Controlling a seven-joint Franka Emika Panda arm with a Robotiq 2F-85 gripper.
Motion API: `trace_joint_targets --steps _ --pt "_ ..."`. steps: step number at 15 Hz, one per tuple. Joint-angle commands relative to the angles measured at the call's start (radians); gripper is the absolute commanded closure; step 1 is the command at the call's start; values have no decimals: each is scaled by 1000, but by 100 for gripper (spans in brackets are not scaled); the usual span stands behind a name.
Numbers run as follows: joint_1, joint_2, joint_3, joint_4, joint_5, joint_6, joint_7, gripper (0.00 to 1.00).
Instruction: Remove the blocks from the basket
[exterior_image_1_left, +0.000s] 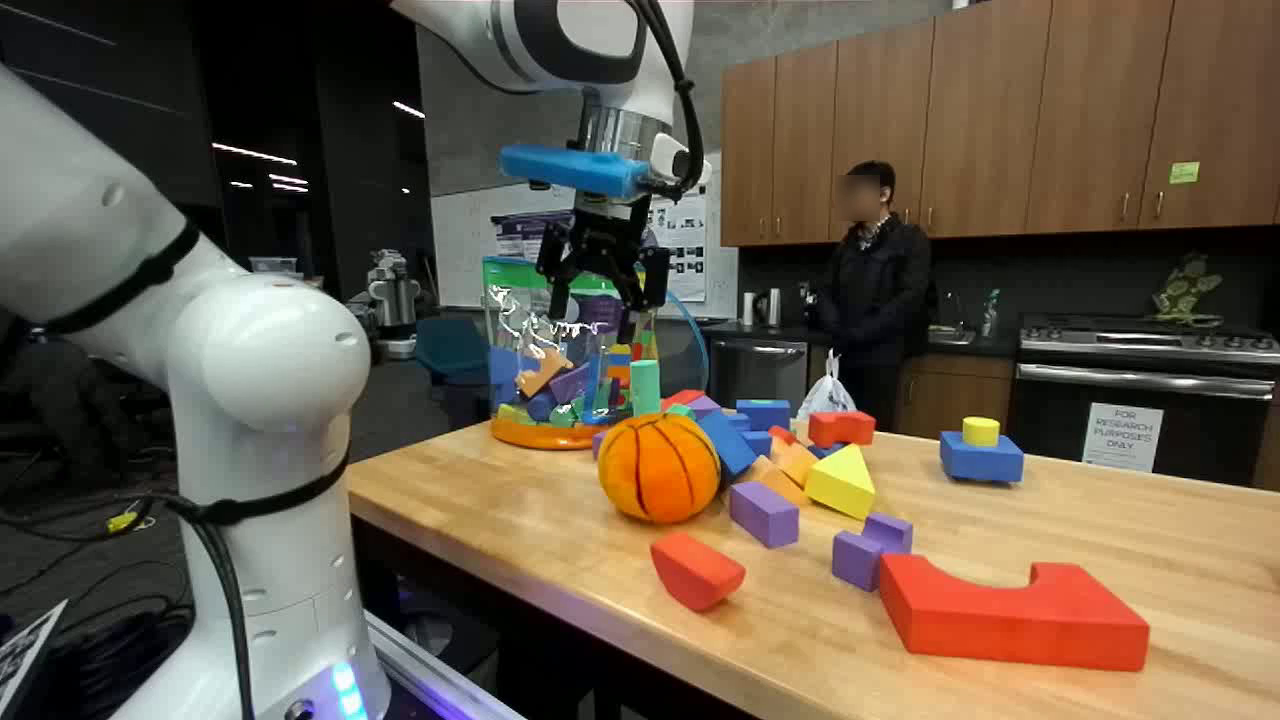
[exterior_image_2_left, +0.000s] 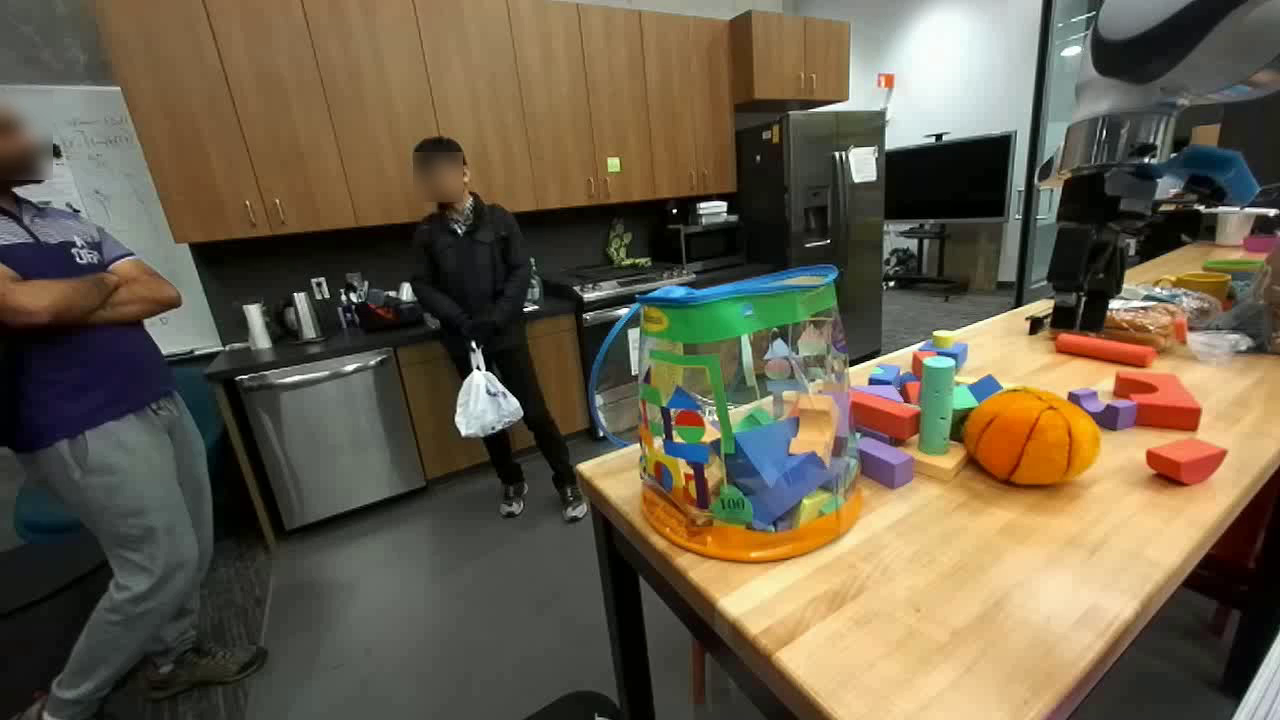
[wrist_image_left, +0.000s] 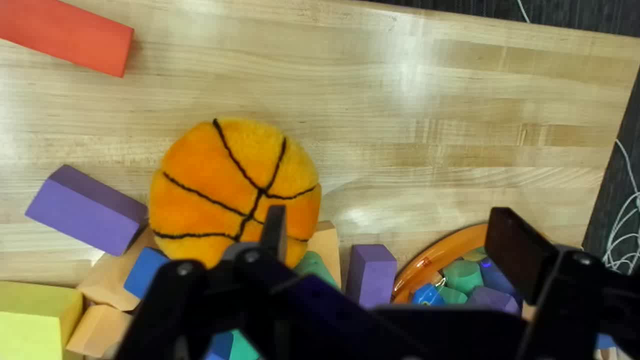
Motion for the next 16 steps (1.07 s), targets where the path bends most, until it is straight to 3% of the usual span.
trace_joint_targets --steps 1,14,16 --pt "-14 5 11 1 8 -1 -9 0" --pt "-14 5 11 1 8 -1 -9 0" --pt "-41 -19 25 0 -25 -44 7 0"
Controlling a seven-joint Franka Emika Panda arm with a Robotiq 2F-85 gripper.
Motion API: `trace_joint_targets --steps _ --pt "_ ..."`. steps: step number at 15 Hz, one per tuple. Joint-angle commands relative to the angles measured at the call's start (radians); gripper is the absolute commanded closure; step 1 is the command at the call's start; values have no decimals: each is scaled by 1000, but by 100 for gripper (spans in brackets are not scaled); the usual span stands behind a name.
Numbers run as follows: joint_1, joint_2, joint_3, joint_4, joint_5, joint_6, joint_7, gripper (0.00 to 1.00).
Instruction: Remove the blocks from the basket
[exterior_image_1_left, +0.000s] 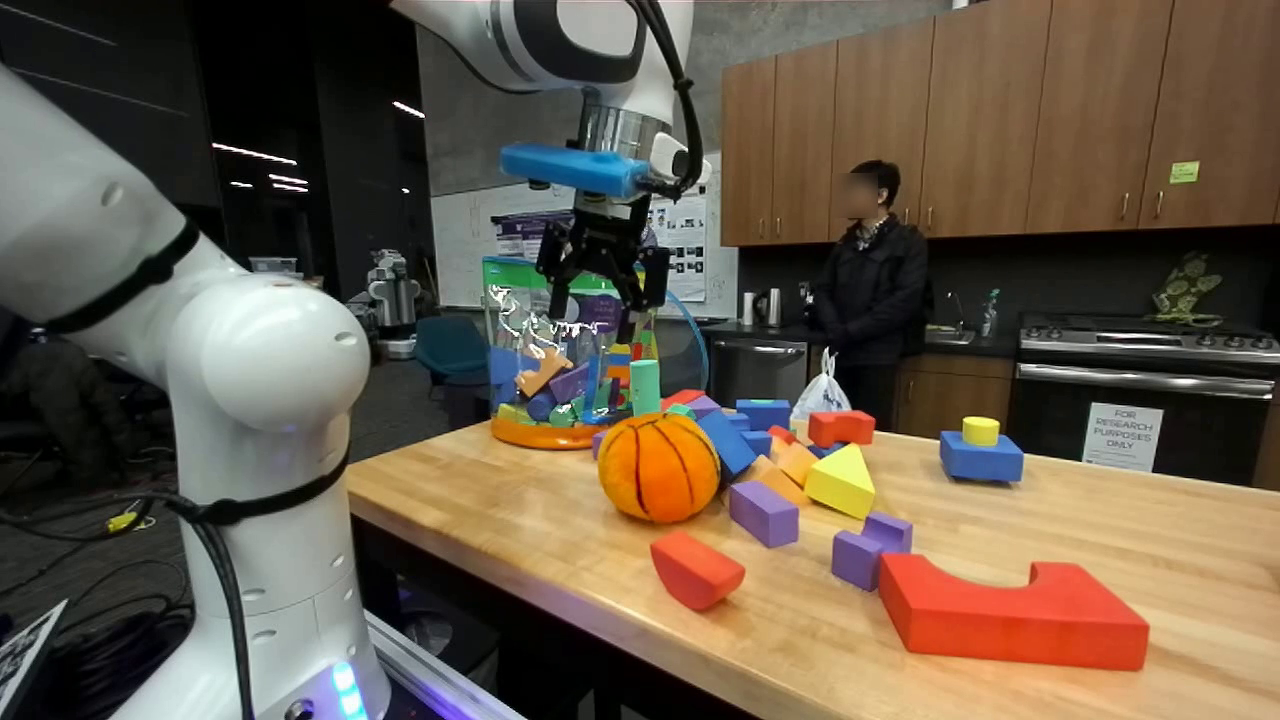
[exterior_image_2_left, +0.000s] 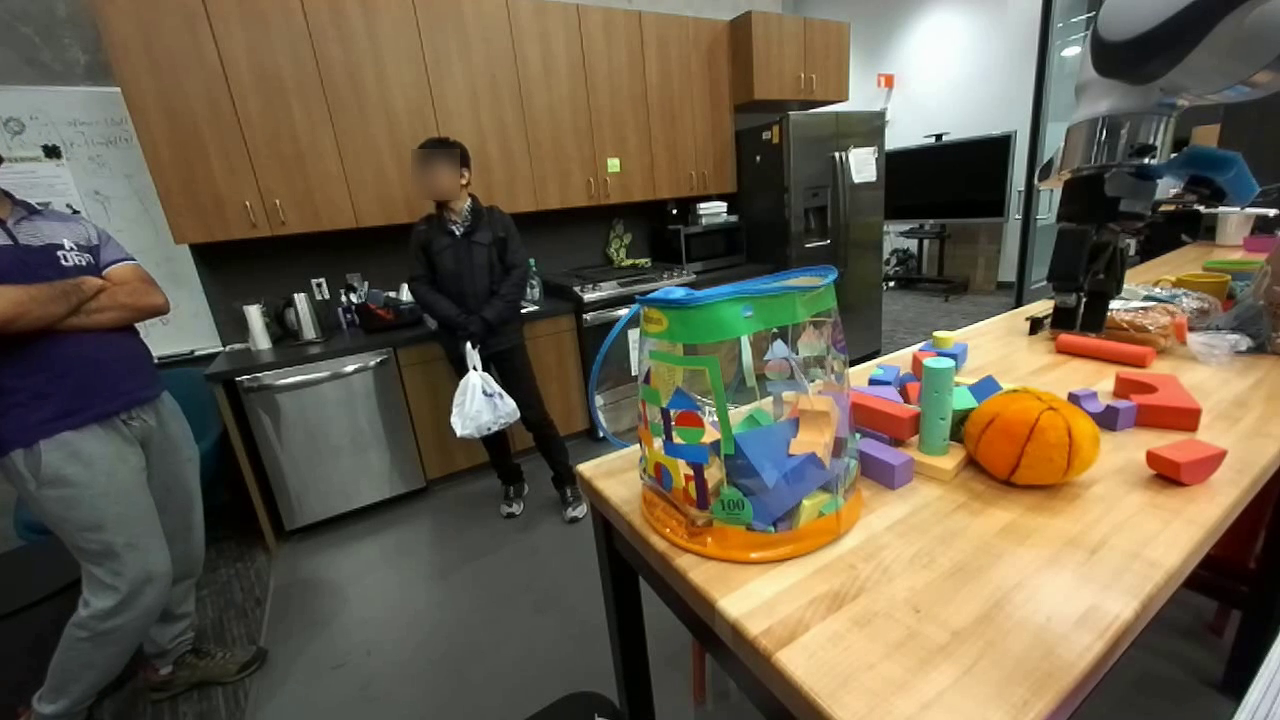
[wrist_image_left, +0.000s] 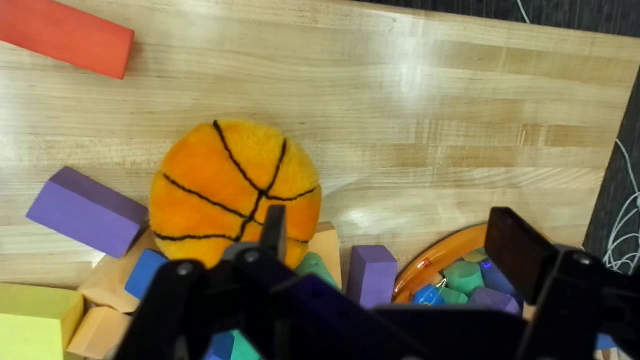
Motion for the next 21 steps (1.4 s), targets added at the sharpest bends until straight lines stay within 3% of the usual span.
trace_joint_targets --steps 1,5,9,15,21 --pt "-53 -30 25 -2 -42 -65 5 0" --pt "-88 -51 41 25 -126 -168 7 0" --pt "-79 -90 62 79 -190 -221 13 0" --pt "-35 -152 98 147 -186 -138 37 0" --pt "16 -203 166 141 -191 2 70 0"
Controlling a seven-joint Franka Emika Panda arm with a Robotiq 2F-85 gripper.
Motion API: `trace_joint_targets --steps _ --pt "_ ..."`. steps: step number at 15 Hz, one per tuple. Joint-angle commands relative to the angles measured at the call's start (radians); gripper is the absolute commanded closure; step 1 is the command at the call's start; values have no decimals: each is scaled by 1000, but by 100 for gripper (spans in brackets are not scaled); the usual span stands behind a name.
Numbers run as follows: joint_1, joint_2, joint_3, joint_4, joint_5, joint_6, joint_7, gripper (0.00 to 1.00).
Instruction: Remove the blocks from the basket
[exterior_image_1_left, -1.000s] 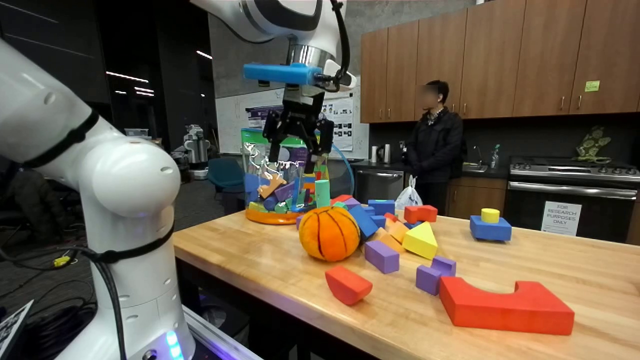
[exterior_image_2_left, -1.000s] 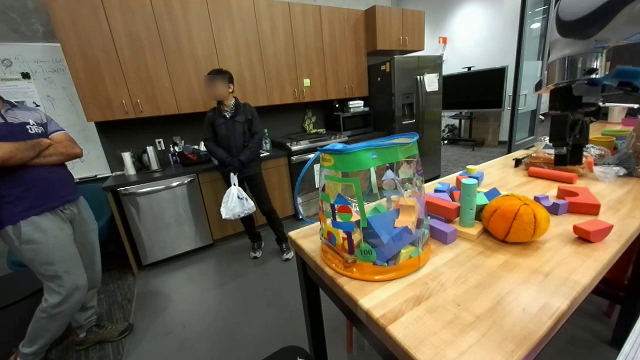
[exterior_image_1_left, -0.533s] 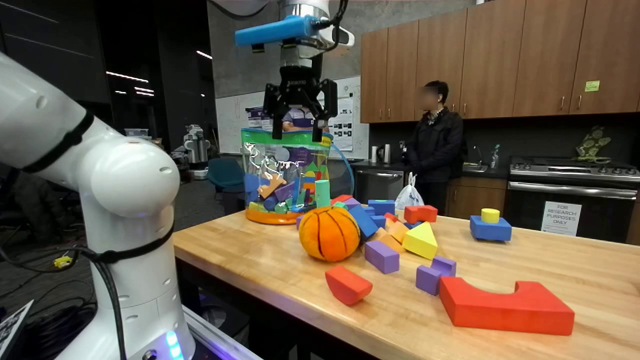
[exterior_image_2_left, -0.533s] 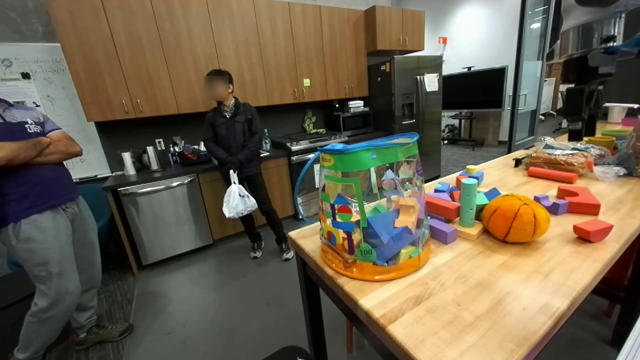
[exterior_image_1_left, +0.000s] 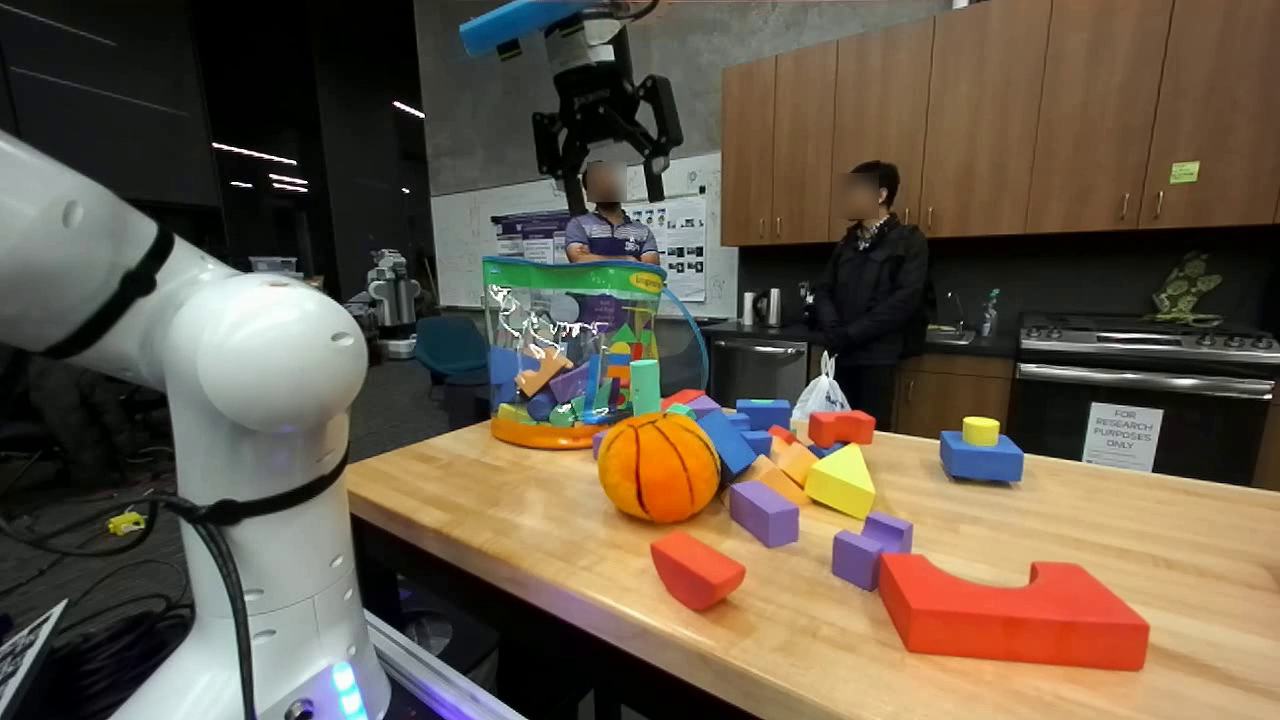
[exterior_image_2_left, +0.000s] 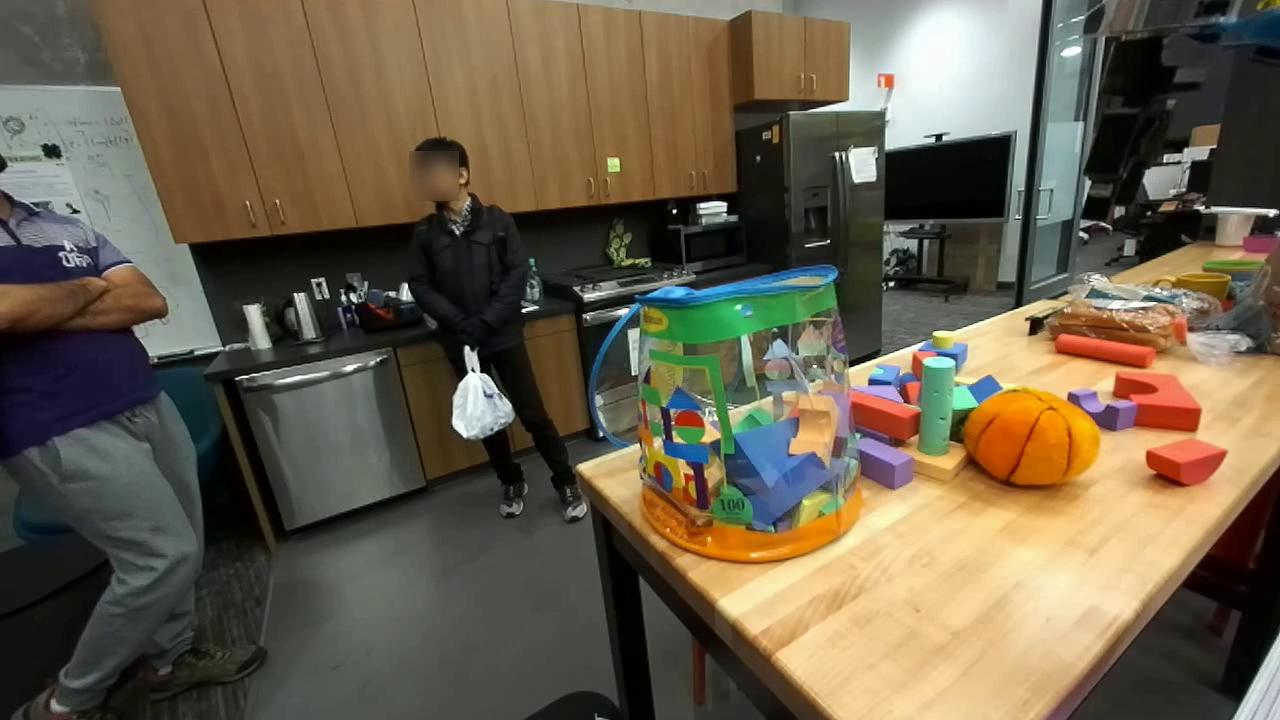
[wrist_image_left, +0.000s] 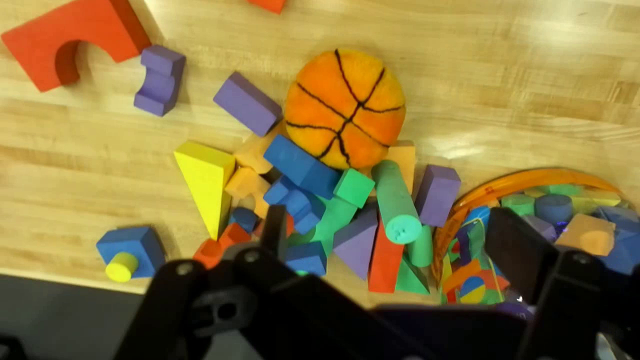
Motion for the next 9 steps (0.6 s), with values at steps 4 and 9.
trace_joint_targets --steps 4,9 --pt "75 -10 112 10 -8 89 76 0" --pt "136 43 240 48 -3 154 172 0"
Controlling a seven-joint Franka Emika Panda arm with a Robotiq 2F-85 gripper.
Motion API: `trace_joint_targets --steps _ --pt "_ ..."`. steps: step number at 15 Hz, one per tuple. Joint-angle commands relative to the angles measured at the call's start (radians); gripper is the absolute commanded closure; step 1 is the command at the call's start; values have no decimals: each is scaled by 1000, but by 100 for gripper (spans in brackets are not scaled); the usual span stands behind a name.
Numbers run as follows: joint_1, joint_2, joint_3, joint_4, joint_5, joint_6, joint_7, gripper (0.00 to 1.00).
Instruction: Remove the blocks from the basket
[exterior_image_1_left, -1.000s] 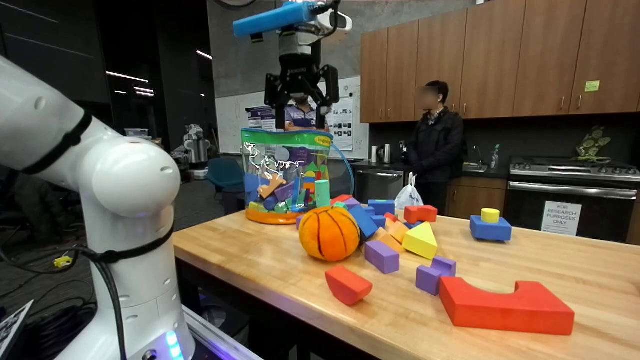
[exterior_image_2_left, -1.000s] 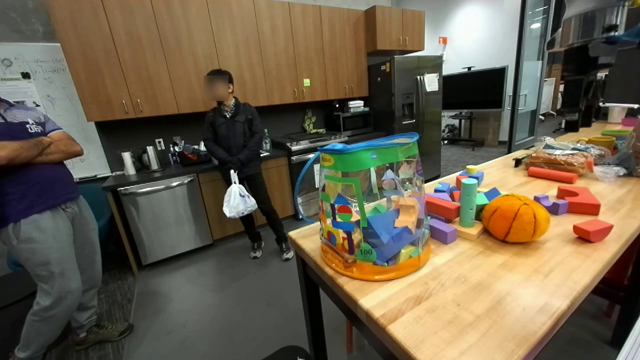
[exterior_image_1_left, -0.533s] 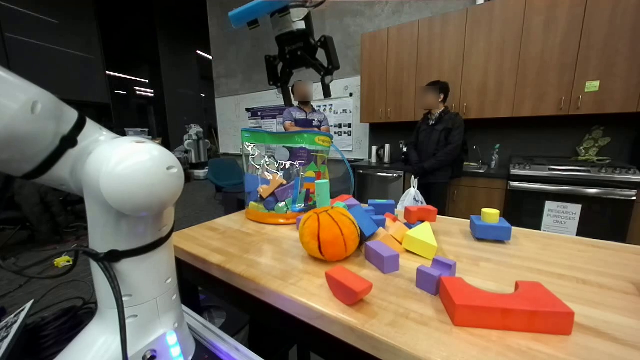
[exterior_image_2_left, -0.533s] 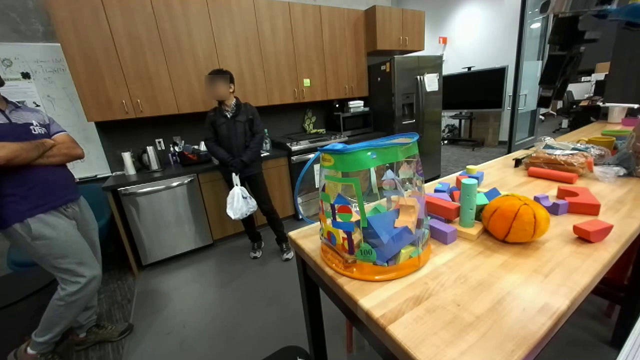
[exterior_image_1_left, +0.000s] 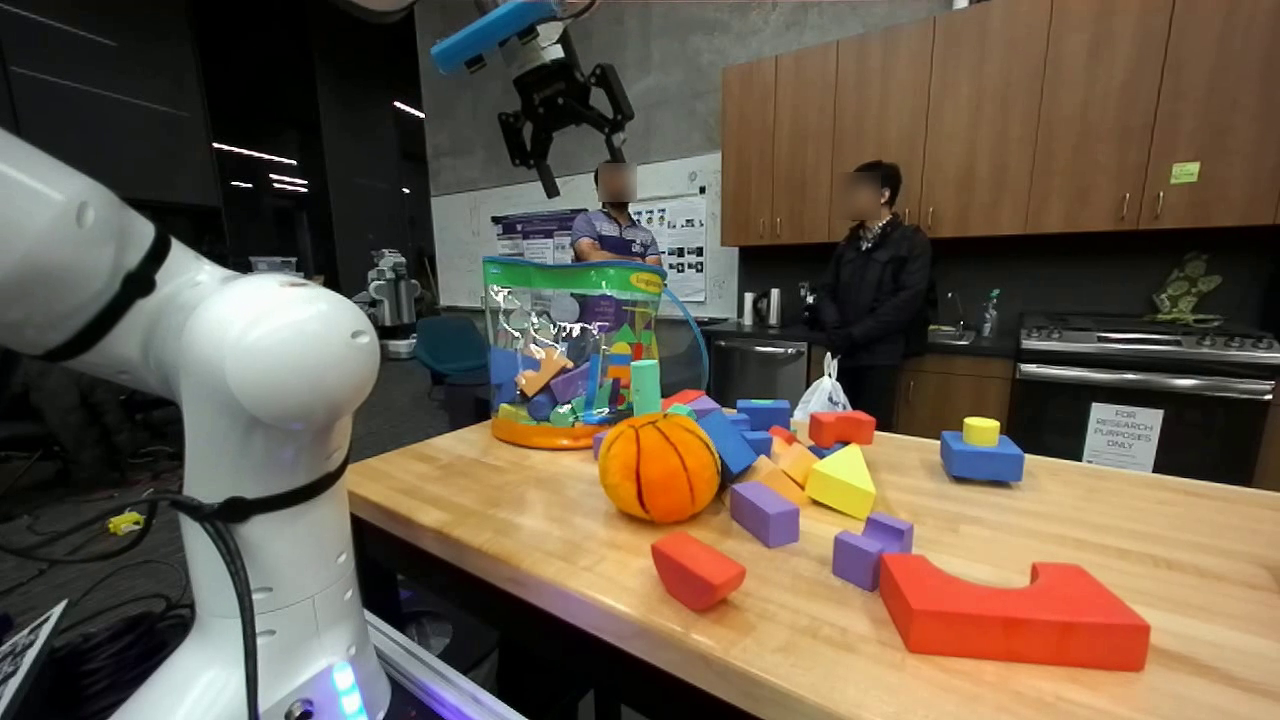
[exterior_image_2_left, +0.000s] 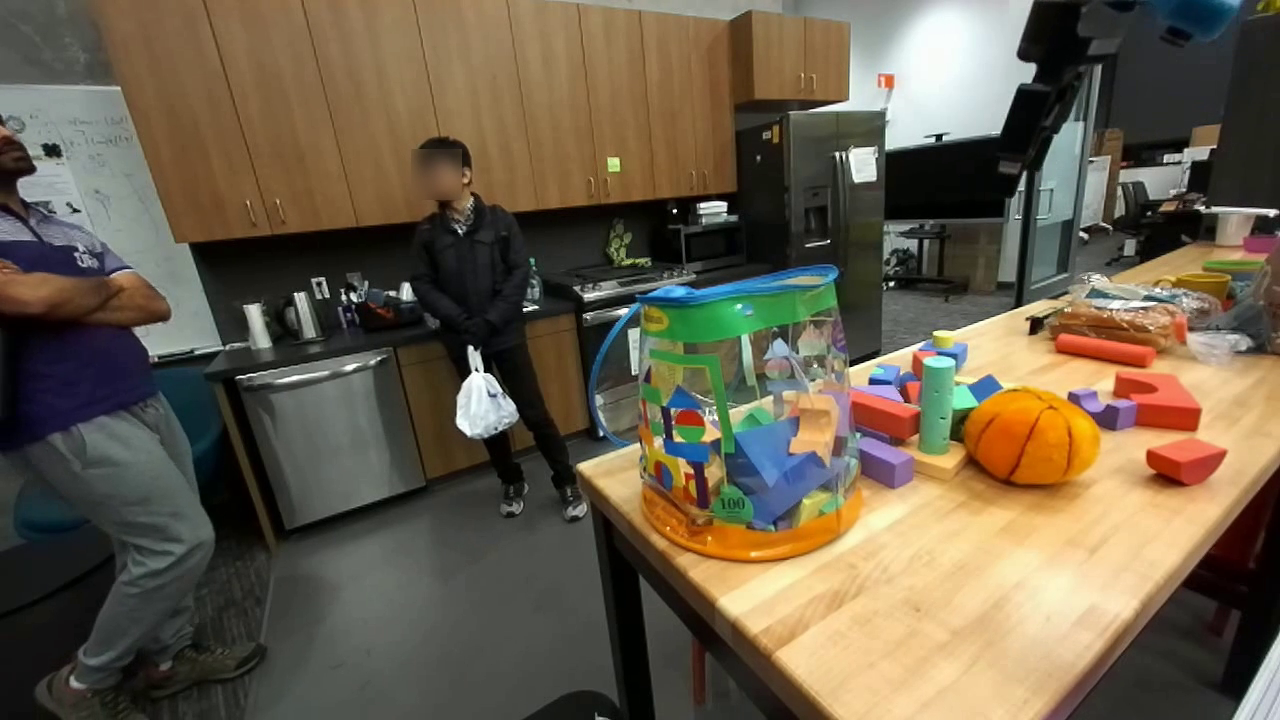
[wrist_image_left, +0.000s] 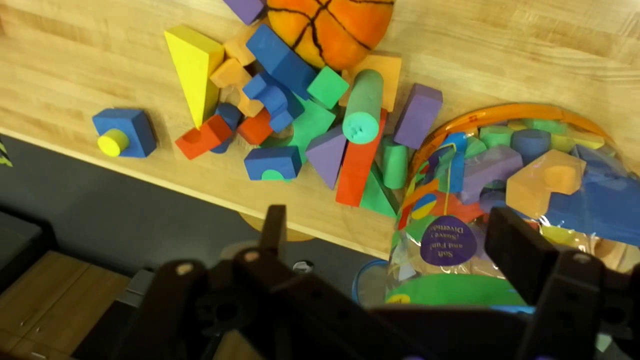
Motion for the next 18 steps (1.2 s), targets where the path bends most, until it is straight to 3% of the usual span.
trace_joint_targets --steps 1,5,6,9,18 --pt "39 64 83 54 -4 41 74 0" --pt "66 114 175 80 -9 42 140 0" --pt "71 75 143 49 -11 46 118 0" --pt "78 101 173 59 -13 45 142 0" --pt "77 104 169 64 -12 45 141 0"
